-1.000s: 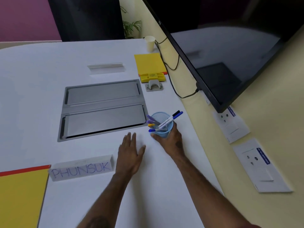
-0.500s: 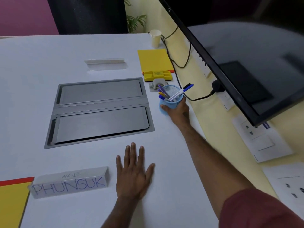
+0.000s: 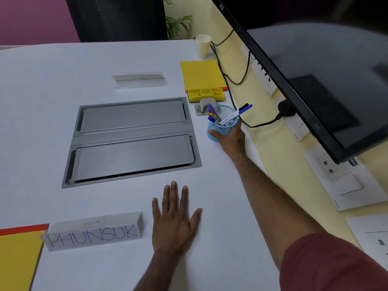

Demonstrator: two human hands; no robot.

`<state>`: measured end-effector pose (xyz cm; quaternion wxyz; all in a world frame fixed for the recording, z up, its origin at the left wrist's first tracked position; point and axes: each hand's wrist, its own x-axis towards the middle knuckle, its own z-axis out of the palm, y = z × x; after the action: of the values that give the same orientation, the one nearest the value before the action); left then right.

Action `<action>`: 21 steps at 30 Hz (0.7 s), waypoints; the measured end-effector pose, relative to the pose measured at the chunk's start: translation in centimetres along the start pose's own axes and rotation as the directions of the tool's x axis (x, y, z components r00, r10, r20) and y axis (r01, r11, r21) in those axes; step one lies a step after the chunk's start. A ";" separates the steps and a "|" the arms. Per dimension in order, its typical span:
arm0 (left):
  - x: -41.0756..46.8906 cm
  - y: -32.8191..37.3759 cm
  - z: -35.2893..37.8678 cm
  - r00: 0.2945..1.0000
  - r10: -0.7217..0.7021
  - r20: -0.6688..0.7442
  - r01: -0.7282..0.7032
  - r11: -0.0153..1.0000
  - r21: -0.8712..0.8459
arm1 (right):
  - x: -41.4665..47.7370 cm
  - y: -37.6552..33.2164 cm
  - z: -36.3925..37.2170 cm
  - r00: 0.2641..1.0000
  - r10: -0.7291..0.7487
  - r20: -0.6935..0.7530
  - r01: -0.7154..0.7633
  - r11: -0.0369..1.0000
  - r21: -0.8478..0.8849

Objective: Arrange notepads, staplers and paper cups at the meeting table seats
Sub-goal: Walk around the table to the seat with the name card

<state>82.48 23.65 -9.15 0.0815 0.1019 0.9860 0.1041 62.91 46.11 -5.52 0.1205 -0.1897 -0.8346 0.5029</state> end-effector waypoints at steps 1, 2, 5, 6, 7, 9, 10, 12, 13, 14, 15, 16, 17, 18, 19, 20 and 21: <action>0.1 0.0 0.0 1.000 -0.001 -0.001 0.001 1.000 -0.004 | 0.0 0.1 -0.1 1.000 -0.003 -0.001 0.003 1.000 -0.009; -0.1 0.0 0.1 1.000 0.002 -0.004 -0.002 1.000 -0.007 | -0.3 0.2 -0.2 1.000 0.001 0.001 -0.001 1.000 -0.016; -0.1 -0.1 0.0 1.000 -0.003 0.006 0.003 1.000 0.001 | -1.8 0.7 -0.5 0.998 0.063 -0.001 -0.063 0.996 -0.067; -0.2 -0.1 -0.1 1.000 -0.006 0.012 0.006 1.000 0.008 | -2.8 0.8 -0.6 0.996 0.088 -0.017 -0.090 0.990 -0.109; 0.2 0.0 0.0 1.000 -0.005 0.017 0.005 1.000 0.006 | -3.6 1.3 -0.7 0.995 0.091 -0.041 -0.097 0.982 -0.161; -0.3 -0.1 -0.5 0.999 -0.014 0.034 0.013 1.000 0.017 | -6.8 1.5 -0.9 0.997 0.036 -0.068 -0.055 0.955 -0.291; 0.3 0.2 -0.4 0.998 -0.013 0.054 0.013 1.000 0.008 | -7.7 2.0 -1.2 0.997 -0.002 -0.082 -0.028 0.930 -0.367; -0.3 -0.1 -1.0 0.996 -0.008 0.090 0.007 1.000 0.012 | -10.7 1.8 -1.6 0.996 -0.074 -0.045 0.043 0.875 -0.483; 0.4 0.1 -0.9 0.993 -0.003 0.114 0.005 1.000 -0.013 | -11.2 2.0 -1.8 0.996 -0.085 -0.015 0.065 0.853 -0.518; 0.0 -0.1 -1.4 0.991 0.006 0.133 -0.003 1.000 -0.023 | -12.3 1.5 -2.1 0.995 -0.095 0.016 0.089 0.836 -0.542; -0.2 -0.3 -2.0 0.990 0.009 0.143 -0.005 1.000 -0.027 | -13.2 0.9 -2.3 0.994 -0.107 0.039 0.110 0.822 -0.559; 0.4 -0.2 -2.2 0.990 0.013 0.143 -0.008 0.999 -0.037 | -13.3 0.9 -2.5 0.992 -0.109 0.063 0.125 0.809 -0.575; -0.2 -0.4 -2.9 0.992 0.014 0.127 -0.012 1.000 -0.018 | -14.2 0.0 -2.6 0.988 -0.126 0.087 0.153 0.792 -0.590; -0.8 -0.6 -3.8 0.994 0.015 0.104 -0.015 1.000 -0.003 | -14.9 -0.8 -2.7 0.984 -0.141 0.106 0.176 0.773 -0.609; -0.6 -0.3 -3.9 0.996 0.023 0.088 -0.022 1.000 -0.013 | -14.9 -0.9 -3.0 0.984 -0.136 0.118 0.180 0.758 -0.627; -1.7 -0.7 -5.0 0.997 0.020 0.069 -0.020 1.000 0.002 | -16.1 -2.2 -3.1 0.980 -0.152 0.131 0.201 0.751 -0.629; -2.8 -1.2 -6.1 0.999 0.015 0.049 -0.016 1.000 0.020 | -17.2 -3.4 -3.1 0.976 -0.166 0.143 0.219 0.744 -0.632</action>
<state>83.90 20.76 -3.18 0.1036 0.1129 0.9839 0.0923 78.90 39.61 -1.28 0.0667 -0.1127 -0.9753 0.1779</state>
